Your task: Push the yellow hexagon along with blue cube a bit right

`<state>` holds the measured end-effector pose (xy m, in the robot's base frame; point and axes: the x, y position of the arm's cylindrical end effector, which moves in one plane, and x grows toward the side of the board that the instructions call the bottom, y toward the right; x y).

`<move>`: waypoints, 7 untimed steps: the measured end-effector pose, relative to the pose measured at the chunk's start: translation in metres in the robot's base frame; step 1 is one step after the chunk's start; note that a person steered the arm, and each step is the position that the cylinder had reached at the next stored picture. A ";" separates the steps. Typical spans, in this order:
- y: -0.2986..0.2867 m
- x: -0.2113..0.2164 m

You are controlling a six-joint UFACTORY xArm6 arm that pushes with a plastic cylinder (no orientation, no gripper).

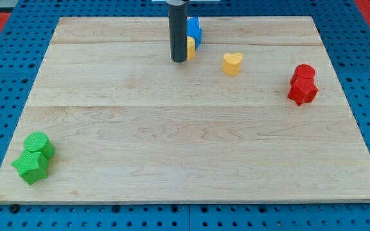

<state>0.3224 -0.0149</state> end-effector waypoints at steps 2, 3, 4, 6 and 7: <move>0.000 0.000; -0.001 0.000; -0.013 -0.001; -0.049 -0.006; -0.049 -0.021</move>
<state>0.3014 -0.0639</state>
